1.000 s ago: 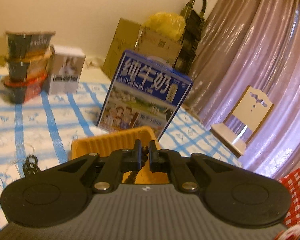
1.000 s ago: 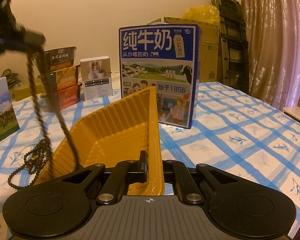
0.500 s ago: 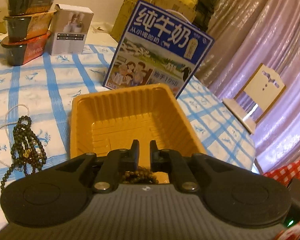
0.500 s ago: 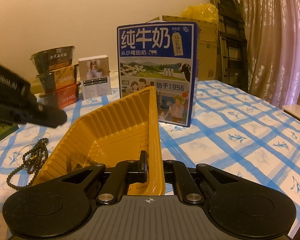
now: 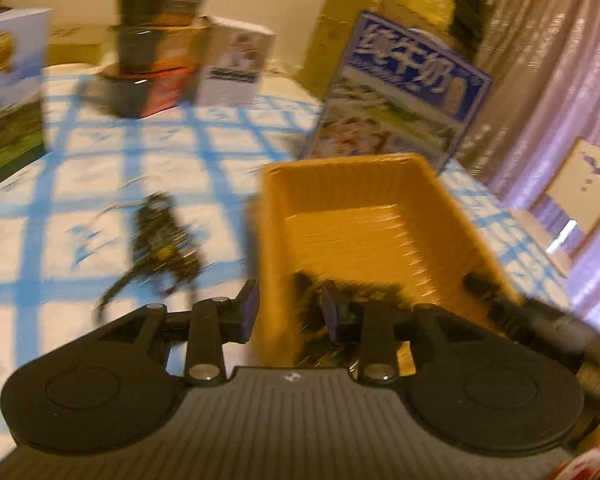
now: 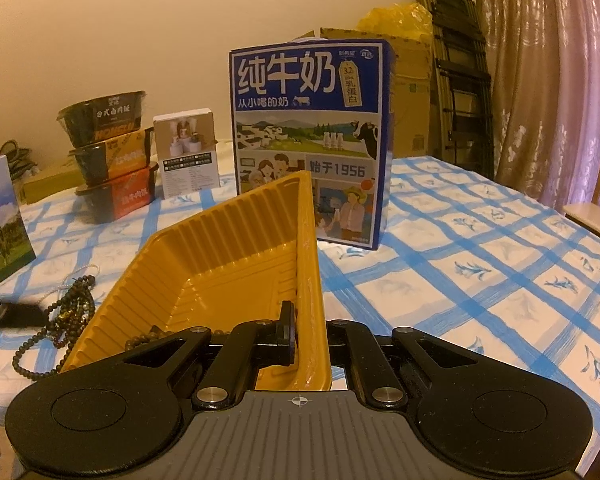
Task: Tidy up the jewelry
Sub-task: 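Open the left gripper to drop the strand into the tray, then grasp another dark bead strand from the pile with the left gripper, then lift the long bead strand high off the table with the left gripper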
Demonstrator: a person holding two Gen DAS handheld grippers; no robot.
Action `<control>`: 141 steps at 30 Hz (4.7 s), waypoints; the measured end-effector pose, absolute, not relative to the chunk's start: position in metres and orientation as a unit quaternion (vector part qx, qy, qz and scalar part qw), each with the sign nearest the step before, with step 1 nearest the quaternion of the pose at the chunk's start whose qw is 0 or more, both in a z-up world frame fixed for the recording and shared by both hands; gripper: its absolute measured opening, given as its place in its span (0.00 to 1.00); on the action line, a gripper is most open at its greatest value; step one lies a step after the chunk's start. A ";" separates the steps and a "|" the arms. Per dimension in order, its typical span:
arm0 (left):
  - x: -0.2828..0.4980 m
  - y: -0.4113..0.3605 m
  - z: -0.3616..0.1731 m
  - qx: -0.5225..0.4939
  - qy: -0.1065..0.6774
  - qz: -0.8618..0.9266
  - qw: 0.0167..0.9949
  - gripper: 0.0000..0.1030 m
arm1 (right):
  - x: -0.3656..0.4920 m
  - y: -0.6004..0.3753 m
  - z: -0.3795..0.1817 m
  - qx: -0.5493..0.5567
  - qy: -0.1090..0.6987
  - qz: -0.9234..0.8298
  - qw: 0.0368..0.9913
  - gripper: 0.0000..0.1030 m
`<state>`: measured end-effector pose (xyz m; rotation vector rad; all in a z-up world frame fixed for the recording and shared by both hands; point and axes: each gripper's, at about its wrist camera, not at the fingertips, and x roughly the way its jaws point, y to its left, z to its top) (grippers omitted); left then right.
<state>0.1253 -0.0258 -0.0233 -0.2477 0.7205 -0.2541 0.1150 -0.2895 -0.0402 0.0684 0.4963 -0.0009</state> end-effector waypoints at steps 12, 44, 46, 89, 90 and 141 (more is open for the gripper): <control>0.091 0.008 -0.050 -0.071 0.376 -0.062 0.922 0.29 | 0.112 -0.285 -0.039 0.027 0.247 -0.003 0.969 0.06; 0.151 -0.013 -0.079 0.013 0.377 -0.092 0.922 0.28 | 0.112 -0.285 -0.041 0.029 0.248 -0.002 0.968 0.06; 0.160 -0.014 -0.081 0.016 0.380 -0.099 0.919 0.28 | 0.112 -0.285 -0.041 0.030 0.248 -0.002 0.968 0.06; 0.185 0.062 0.116 -0.026 0.222 -0.080 0.971 0.06 | 0.114 -0.287 -0.047 0.036 0.250 -0.002 0.968 0.06; 0.182 0.064 0.125 -0.028 0.215 -0.081 0.973 0.06 | 0.114 -0.286 -0.048 0.036 0.250 -0.002 0.968 0.06; 0.119 -0.026 0.318 -0.024 0.064 -0.204 0.977 0.06 | 0.118 -0.283 -0.036 0.034 0.243 0.011 0.969 0.06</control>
